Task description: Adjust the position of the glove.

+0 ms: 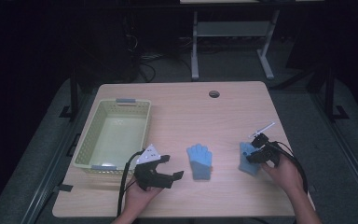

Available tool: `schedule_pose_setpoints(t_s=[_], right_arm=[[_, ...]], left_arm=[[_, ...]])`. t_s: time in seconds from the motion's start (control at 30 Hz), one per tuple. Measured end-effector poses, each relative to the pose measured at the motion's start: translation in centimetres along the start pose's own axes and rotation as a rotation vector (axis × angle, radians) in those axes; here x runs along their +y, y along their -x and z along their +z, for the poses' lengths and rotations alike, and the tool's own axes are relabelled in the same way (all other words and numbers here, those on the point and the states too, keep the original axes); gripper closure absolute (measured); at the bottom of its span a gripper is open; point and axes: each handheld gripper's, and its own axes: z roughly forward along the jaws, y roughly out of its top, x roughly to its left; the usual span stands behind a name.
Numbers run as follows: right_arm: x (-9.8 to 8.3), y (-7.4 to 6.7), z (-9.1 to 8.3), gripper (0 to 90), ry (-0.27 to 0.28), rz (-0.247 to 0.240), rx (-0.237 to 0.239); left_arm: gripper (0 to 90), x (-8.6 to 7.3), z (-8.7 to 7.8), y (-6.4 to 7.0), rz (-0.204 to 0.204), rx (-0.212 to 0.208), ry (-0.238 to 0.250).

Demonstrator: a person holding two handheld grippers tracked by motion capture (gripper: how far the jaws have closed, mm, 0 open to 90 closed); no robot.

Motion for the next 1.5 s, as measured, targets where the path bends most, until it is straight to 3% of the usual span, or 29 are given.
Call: schedule_pose_setpoints(t_s=[0.3, 0.47, 0.6, 0.77, 1.0, 1.5], right_arm=[[0.4, -0.4, -0.3, 81.2, -0.020, 0.011, 0.005], [0.5, -1.0, -1.4, 81.6, 0.013, 0.003, 0.023], [0.9, -1.3, -2.6, 81.6, 0.047, -0.004, 0.022], [1.4, -1.9, -3.4, 81.6, 0.071, -0.029, 0.010], [2.2, -2.9, -4.7, 81.6, 0.116, -0.055, 0.032], [4.9, -6.6, -6.4, 81.5, 0.163, -0.156, 0.073]], left_arm=[[17.6, 0.0, -0.2, -0.2, -0.004, 0.008, 0.007], [17.7, 0.1, -0.2, 0.1, 0.019, 0.014, 0.009], [17.7, -0.1, 0.0, 0.0, -0.005, 0.006, 0.006], [17.7, 0.0, -0.2, 0.0, 0.002, 0.012, 0.015], [17.7, -0.1, -0.1, -0.2, -0.010, 0.006, 0.011], [17.7, 0.0, -0.3, -0.3, -0.009, 0.010, 0.019]])
